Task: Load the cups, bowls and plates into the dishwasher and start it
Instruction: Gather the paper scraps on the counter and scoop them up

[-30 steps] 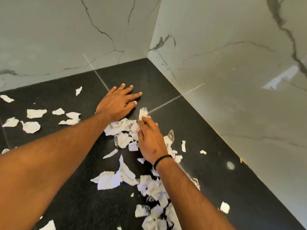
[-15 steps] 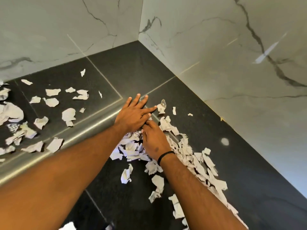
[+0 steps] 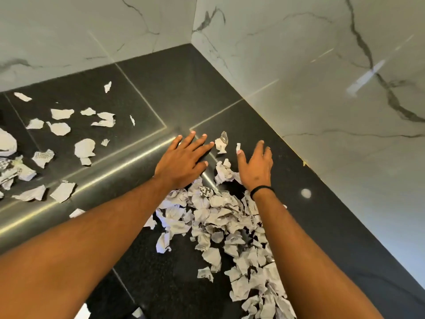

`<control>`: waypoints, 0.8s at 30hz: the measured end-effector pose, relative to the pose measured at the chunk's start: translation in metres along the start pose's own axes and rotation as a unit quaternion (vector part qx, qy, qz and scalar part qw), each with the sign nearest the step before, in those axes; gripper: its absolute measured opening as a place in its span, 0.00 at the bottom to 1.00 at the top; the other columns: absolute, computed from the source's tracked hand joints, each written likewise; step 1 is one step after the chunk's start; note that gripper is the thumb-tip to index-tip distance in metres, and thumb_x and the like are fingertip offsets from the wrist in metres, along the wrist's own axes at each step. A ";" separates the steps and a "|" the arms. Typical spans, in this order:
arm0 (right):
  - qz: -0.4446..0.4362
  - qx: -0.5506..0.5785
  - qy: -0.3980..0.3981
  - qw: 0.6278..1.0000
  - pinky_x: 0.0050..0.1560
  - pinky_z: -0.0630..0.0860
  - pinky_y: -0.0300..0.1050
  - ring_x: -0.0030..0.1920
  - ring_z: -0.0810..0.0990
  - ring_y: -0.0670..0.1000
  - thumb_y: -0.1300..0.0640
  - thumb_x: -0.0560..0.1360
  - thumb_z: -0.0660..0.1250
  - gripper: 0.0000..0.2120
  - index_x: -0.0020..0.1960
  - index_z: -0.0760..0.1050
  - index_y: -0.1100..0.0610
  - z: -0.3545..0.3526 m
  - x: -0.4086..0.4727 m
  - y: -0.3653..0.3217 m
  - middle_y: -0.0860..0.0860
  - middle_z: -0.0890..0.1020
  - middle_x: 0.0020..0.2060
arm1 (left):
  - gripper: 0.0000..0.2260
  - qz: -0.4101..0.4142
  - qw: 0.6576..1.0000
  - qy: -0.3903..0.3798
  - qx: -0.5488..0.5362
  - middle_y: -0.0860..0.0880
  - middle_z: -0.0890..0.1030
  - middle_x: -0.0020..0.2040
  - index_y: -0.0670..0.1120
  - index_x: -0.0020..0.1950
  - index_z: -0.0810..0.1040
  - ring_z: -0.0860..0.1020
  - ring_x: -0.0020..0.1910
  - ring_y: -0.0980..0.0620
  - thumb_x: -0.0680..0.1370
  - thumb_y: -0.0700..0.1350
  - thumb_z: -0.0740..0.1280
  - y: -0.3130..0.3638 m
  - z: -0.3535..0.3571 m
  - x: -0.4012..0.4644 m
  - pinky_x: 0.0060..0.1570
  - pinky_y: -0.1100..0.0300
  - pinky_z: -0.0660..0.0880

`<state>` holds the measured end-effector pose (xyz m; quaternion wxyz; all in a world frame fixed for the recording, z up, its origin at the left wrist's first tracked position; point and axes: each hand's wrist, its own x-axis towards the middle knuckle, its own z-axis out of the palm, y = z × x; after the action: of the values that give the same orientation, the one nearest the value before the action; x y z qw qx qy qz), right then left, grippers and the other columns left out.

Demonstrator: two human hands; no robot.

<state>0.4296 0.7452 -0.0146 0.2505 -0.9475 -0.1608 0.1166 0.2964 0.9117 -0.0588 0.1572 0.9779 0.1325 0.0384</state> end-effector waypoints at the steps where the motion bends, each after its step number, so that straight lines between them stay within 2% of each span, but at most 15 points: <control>1: 0.025 0.005 -0.021 0.999 0.78 0.49 0.57 0.80 0.46 0.63 0.42 0.83 0.57 0.36 0.82 0.47 0.59 0.003 0.010 0.000 0.63 0.50 0.80 | 0.27 -0.003 1.000 0.003 -0.002 0.54 0.53 0.82 0.58 0.82 0.51 0.47 0.82 0.50 0.82 0.60 0.47 0.000 0.001 0.000 0.79 0.44 0.45; 2: 0.027 -0.004 -0.034 0.999 0.78 0.46 0.58 0.80 0.43 0.63 0.41 0.83 0.55 0.37 0.82 0.44 0.59 0.009 0.019 -0.002 0.63 0.48 0.80 | 0.27 -0.006 1.000 0.007 -0.003 0.54 0.53 0.82 0.57 0.82 0.51 0.47 0.82 0.51 0.83 0.59 0.48 0.000 0.002 0.000 0.79 0.44 0.45; 4: -0.024 -0.040 -0.054 0.997 0.77 0.43 0.62 0.80 0.42 0.63 0.41 0.83 0.52 0.34 0.82 0.44 0.55 0.022 0.027 -0.012 0.62 0.48 0.80 | 0.27 -0.008 1.000 0.011 -0.004 0.54 0.54 0.82 0.56 0.82 0.51 0.48 0.82 0.51 0.83 0.58 0.50 0.000 0.003 0.000 0.79 0.45 0.46; 7: -0.136 -0.083 -0.100 0.982 0.76 0.45 0.66 0.80 0.44 0.64 0.45 0.85 0.50 0.27 0.82 0.50 0.48 0.041 0.025 -0.039 0.58 0.51 0.81 | 0.30 -0.017 1.000 0.005 0.003 0.54 0.53 0.82 0.53 0.83 0.50 0.47 0.82 0.52 0.81 0.58 0.48 -0.002 0.004 0.002 0.80 0.45 0.46; 9: -0.179 -0.117 -0.126 0.969 0.77 0.46 0.66 0.80 0.44 0.64 0.49 0.85 0.49 0.24 0.81 0.55 0.49 0.047 0.019 -0.050 0.56 0.52 0.81 | 0.30 -0.018 1.000 0.000 0.007 0.53 0.53 0.83 0.51 0.83 0.50 0.46 0.82 0.52 0.81 0.59 0.46 -0.001 0.004 0.002 0.80 0.45 0.46; 15: -0.205 -0.094 -0.169 0.959 0.79 0.46 0.55 0.81 0.46 0.57 0.56 0.86 0.51 0.24 0.81 0.55 0.58 0.035 -0.008 -0.035 0.55 0.52 0.81 | 0.29 -0.004 1.000 0.003 0.010 0.53 0.54 0.82 0.54 0.82 0.54 0.48 0.82 0.50 0.80 0.58 0.44 -0.002 0.002 0.003 0.79 0.45 0.47; 21: -0.192 -0.110 -0.187 0.957 0.78 0.45 0.48 0.81 0.45 0.55 0.55 0.86 0.50 0.24 0.81 0.54 0.61 0.026 -0.049 -0.026 0.55 0.51 0.81 | 0.33 -0.005 1.000 -0.026 -0.002 0.55 0.51 0.82 0.54 0.82 0.54 0.45 0.82 0.52 0.77 0.58 0.39 0.000 -0.005 0.003 0.80 0.47 0.44; 24: -0.186 -0.131 -0.196 0.954 0.79 0.45 0.46 0.81 0.46 0.55 0.55 0.86 0.50 0.24 0.80 0.54 0.61 0.022 -0.066 -0.023 0.56 0.51 0.81 | 0.27 -0.021 0.998 -0.048 -0.039 0.55 0.52 0.82 0.53 0.82 0.56 0.46 0.82 0.52 0.82 0.54 0.44 0.002 -0.012 0.004 0.79 0.48 0.43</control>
<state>0.3567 0.7496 -0.0118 0.1054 -0.8841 -0.3934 0.2292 0.2993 0.9141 -0.0469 0.2018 0.9687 0.1441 -0.0065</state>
